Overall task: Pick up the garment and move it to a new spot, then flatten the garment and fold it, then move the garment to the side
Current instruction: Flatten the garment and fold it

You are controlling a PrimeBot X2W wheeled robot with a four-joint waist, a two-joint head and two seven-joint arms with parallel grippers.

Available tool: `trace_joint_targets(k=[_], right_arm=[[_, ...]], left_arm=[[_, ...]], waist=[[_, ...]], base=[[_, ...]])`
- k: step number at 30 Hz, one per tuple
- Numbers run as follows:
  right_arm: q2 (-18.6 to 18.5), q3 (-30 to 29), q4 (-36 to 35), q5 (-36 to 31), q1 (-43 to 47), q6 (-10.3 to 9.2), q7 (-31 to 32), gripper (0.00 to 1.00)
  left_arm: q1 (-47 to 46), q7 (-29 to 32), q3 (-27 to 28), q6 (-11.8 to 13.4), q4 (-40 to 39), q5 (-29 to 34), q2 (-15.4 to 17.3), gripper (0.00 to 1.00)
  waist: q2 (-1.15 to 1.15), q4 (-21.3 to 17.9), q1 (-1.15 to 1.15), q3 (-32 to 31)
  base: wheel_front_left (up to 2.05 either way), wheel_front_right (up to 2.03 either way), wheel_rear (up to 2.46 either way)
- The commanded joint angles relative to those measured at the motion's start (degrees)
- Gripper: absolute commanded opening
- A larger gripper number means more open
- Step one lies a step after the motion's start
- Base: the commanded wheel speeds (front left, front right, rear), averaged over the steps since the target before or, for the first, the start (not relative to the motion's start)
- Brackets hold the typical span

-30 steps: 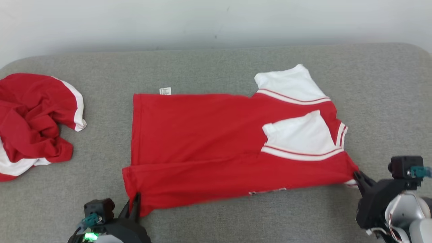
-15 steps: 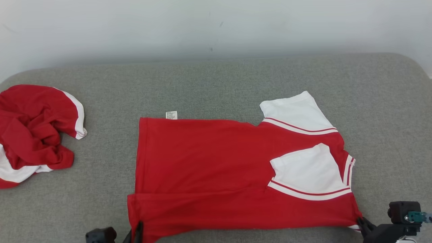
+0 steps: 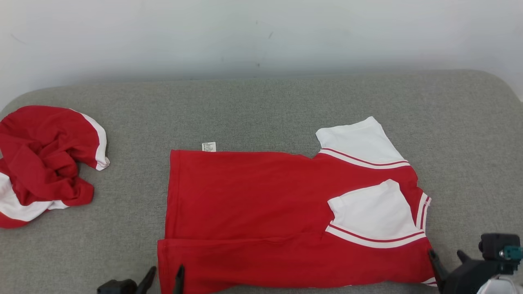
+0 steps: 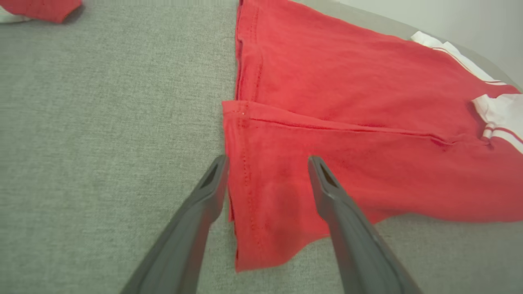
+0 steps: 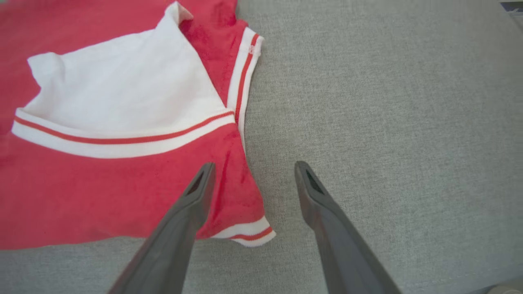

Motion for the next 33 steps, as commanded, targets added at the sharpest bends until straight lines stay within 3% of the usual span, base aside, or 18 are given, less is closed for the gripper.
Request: trace_joint_targets(k=[1,13,23,33], right_arm=[[-0.2,-0.2,-0.7,0.2,-1.3,-0.16,0.3,1.0],[-4.0,3.3,2.0,2.3,-18.6,-0.16,7.5,1.0],[-6.5,10.9,14.5,3.4,-39.6,-0.15,8.6,1.0],[-6.4,17.0,26.8,3.6,-54.4,-0.15,5.7,1.0]], left_arm=[[0.2,-0.3,0.5,-0.1,-0.5,-0.2,0.6,1.0],[-14.5,6.9,0.8,-0.4,0.1,-0.1,2.2,1.0],[-33.5,16.0,0.3,-3.4,10.4,-1.4,2.4,1.0],[-45.3,22.8,-0.1,-5.6,19.3,-2.4,2.9,1.0]], waist=[[0.0,0.0,0.0,0.0],[0.0,0.1,0.0,3.7],[0.0,-0.1,0.0,12.4],[0.0,-0.5,0.0,19.5]], base=[[0.0,0.0,0.0],[0.0,0.0,0.0],[0.0,0.0,0.0],[0.0,0.0,0.0]])
